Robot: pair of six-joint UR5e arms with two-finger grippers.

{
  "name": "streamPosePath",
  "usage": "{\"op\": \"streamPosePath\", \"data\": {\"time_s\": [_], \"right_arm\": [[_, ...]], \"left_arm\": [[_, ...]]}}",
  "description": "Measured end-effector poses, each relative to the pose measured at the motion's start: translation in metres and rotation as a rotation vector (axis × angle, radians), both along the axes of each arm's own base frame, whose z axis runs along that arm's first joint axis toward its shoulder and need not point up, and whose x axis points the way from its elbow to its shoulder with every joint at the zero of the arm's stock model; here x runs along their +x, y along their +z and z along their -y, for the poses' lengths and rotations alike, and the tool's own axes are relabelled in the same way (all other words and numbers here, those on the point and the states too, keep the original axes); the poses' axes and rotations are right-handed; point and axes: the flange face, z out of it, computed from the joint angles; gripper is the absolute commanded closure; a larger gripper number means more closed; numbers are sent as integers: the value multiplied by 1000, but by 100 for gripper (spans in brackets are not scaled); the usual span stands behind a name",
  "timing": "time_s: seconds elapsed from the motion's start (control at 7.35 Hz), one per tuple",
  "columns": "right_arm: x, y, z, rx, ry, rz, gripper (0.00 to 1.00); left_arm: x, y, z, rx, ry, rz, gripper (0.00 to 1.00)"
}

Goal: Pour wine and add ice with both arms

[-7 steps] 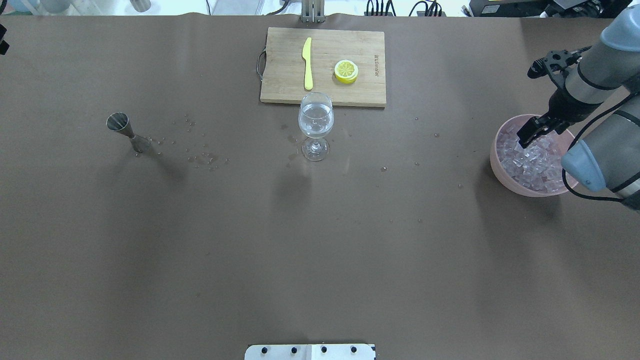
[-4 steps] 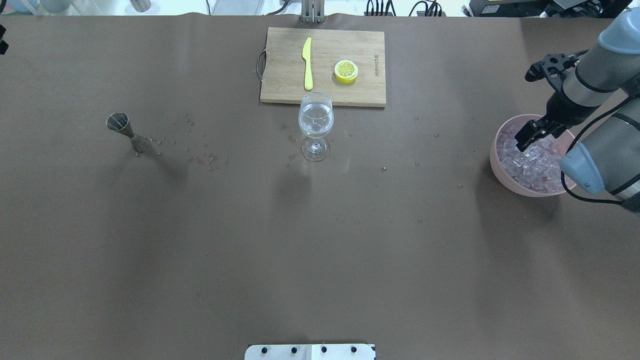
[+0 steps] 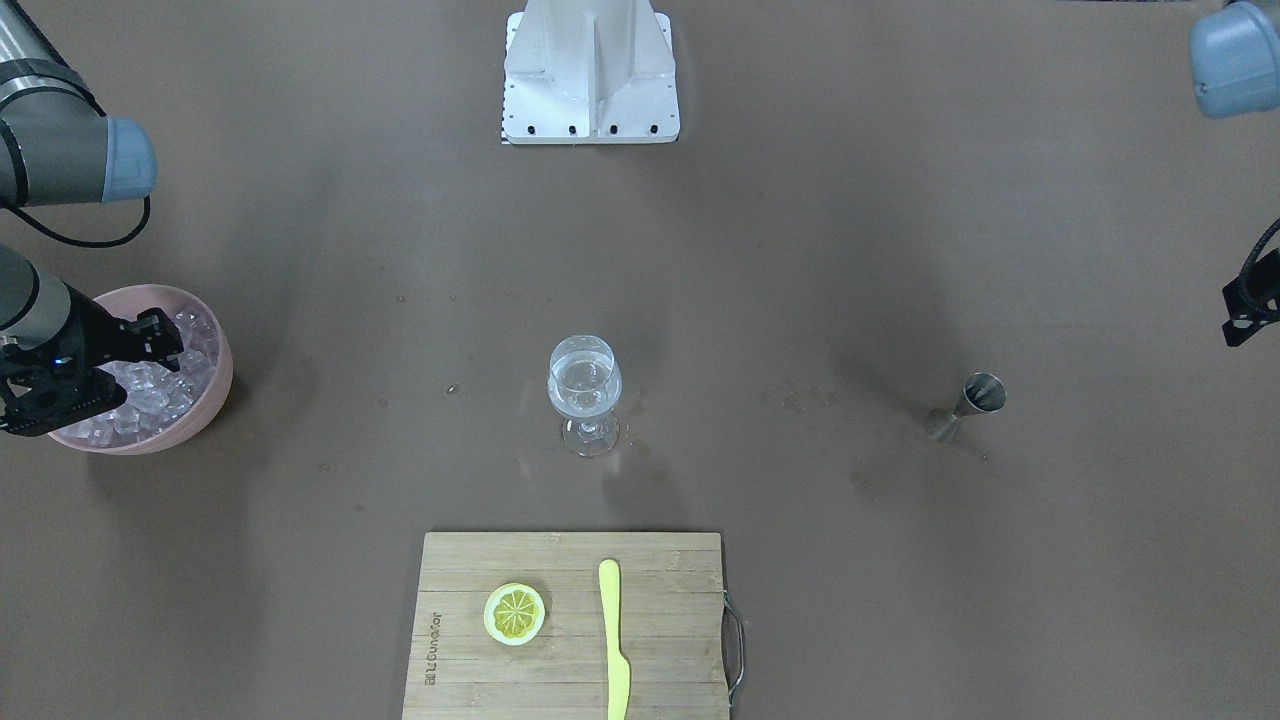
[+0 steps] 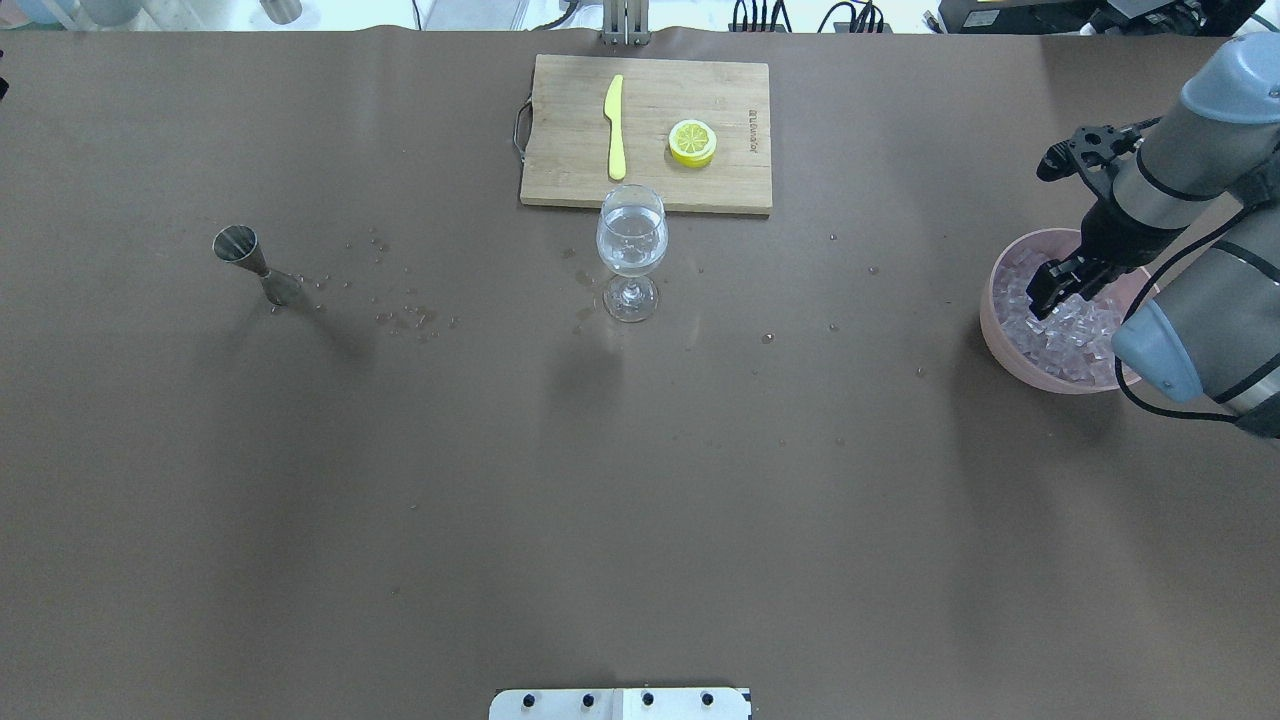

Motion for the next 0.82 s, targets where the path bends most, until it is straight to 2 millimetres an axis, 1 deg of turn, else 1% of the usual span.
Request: {"op": "streamPosePath", "data": {"time_s": [0.14, 0.27, 0.41, 0.54, 0.68, 0.82], "right_arm": [[1, 2, -1, 0, -2, -3, 41], [3, 5, -3, -1, -1, -6, 47], [5, 7, -6, -2, -1, -9, 60], [6, 7, -8, 0, -1, -10, 88], [7, 6, -9, 4, 0, -11, 100], [7, 5, -9, 9, -1, -10, 100]], "left_arm": [[-1, 0, 0, 0, -2, -1, 2], [-3, 0, 0, 1, -4, -1, 2], [-4, -1, 0, 3, -5, -3, 2], [-4, -1, 0, 5, -5, -4, 2], [-4, -1, 0, 7, -5, -5, 2], [-4, -2, 0, 7, -5, -5, 2]]}}
